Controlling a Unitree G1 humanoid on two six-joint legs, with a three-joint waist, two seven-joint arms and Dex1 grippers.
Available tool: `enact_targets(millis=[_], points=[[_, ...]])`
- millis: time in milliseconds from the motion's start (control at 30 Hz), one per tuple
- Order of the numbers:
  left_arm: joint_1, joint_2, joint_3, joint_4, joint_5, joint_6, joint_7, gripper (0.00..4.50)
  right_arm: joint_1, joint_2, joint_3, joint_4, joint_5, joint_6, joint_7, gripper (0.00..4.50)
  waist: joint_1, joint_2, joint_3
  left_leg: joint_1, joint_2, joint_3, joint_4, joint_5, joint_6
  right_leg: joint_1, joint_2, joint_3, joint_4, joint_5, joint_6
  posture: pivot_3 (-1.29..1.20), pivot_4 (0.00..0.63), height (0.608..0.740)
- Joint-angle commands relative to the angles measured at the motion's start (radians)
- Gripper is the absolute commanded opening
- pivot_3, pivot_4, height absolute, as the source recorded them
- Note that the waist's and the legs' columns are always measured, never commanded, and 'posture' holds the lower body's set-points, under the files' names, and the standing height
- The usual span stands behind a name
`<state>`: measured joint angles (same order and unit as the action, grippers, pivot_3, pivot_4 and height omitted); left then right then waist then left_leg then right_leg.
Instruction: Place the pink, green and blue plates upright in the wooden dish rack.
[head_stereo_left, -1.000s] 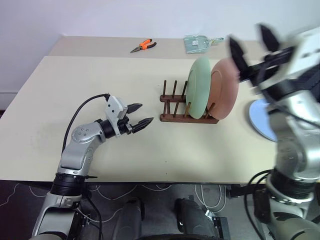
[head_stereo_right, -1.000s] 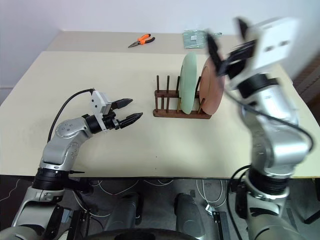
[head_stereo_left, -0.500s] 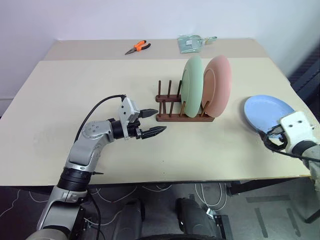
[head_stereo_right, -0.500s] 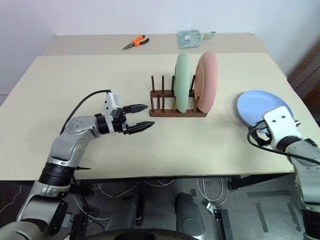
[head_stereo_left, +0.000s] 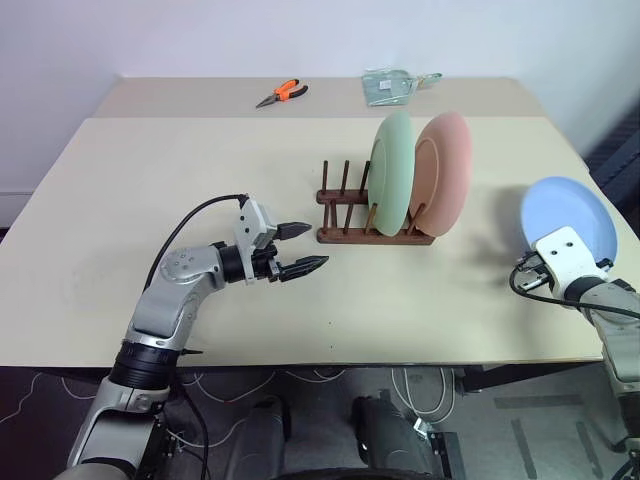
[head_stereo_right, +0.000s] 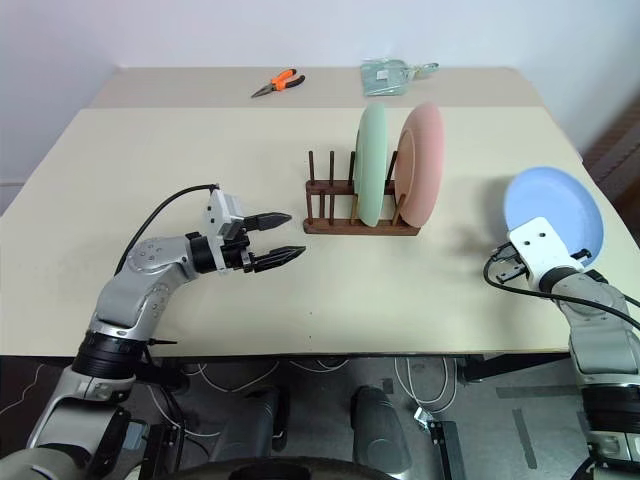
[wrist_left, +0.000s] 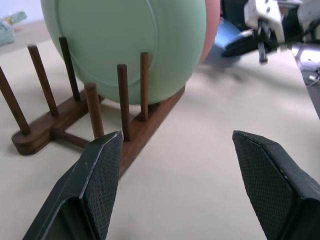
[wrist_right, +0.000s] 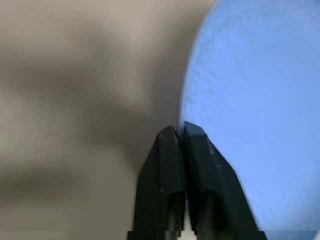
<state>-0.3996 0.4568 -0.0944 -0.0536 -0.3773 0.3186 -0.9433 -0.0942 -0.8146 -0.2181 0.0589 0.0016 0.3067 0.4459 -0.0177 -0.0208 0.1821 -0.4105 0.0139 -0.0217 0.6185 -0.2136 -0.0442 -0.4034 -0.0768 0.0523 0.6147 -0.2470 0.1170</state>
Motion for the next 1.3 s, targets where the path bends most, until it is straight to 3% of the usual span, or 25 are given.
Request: enact_targets(millis=[33,200,367,433,500,600,767,1300], points=[[-0.008,0.019,0.056,0.026,0.029,-0.063,0.038,3.60,-0.045,-0.019,-0.102,-0.169,0.000,-0.049,-0.049,0.04,0.000,0.001,0.000,0.000,0.000,0.000,0.000,0.000,0.000,0.000,0.000,0.000,0.000,0.000,0.000,0.00,0.150,0.732],[-0.056,0.023,0.111,0.190,0.117,-0.210,0.142,3.60,-0.236,0.025,-0.175,-0.414,0.132,0.032,-0.082,0.04,-0.001,0.001,0.001,0.000,0.000,0.000,0.000,0.000,0.000,-0.001,0.000,0.000,0.001,0.000,0.000,0.00,0.150,0.732],[-0.058,0.046,0.126,0.268,0.129,-0.274,0.117,3.60,-0.520,0.175,-0.232,-0.614,0.607,0.249,-0.116,0.04,0.004,0.000,0.001,-0.001,0.001,-0.002,0.000,0.000,0.000,0.000,0.001,-0.001,0.001,0.001,0.001,0.00,0.150,0.732],[-0.051,0.044,0.129,0.273,0.115,-0.277,0.100,3.60,-0.596,0.248,-0.226,-0.668,0.905,0.324,-0.202,0.04,0.008,-0.001,0.001,-0.001,0.000,-0.004,-0.001,0.000,0.000,0.000,0.000,-0.002,0.001,0.002,0.003,0.00,0.150,0.732],[-0.042,0.035,0.130,0.257,0.088,-0.261,0.080,3.60,-0.617,0.335,-0.184,-0.700,1.187,0.355,-0.305,0.04,0.006,-0.001,0.001,-0.002,0.000,-0.005,-0.001,0.000,0.000,0.000,-0.001,-0.003,0.001,0.001,0.002,0.00,0.150,0.732],[-0.023,0.027,0.124,0.222,0.064,-0.233,0.058,3.60,-0.601,0.431,-0.102,-0.707,1.349,0.363,-0.431,0.04,0.004,-0.001,0.000,-0.002,0.001,-0.005,-0.001,0.000,0.000,0.001,-0.002,-0.004,0.001,0.000,0.000,0.00,0.150,0.732],[0.008,0.025,0.128,0.163,0.044,-0.194,0.048,3.60,-0.573,0.568,0.037,-0.616,1.406,0.365,-0.581,0.04,-0.001,-0.001,0.000,-0.001,0.001,-0.005,-0.001,0.000,0.000,0.000,-0.002,-0.004,0.002,0.000,-0.001,0.00,0.150,0.732],[0.025,0.015,0.114,0.125,0.048,-0.171,0.053,3.60,-0.539,0.596,0.095,-0.374,1.396,0.433,-0.626,0.04,-0.002,-0.001,0.000,-0.002,0.001,-0.004,-0.001,0.000,0.000,-0.001,-0.001,-0.004,0.003,0.000,0.000,0.00,0.150,0.732]])
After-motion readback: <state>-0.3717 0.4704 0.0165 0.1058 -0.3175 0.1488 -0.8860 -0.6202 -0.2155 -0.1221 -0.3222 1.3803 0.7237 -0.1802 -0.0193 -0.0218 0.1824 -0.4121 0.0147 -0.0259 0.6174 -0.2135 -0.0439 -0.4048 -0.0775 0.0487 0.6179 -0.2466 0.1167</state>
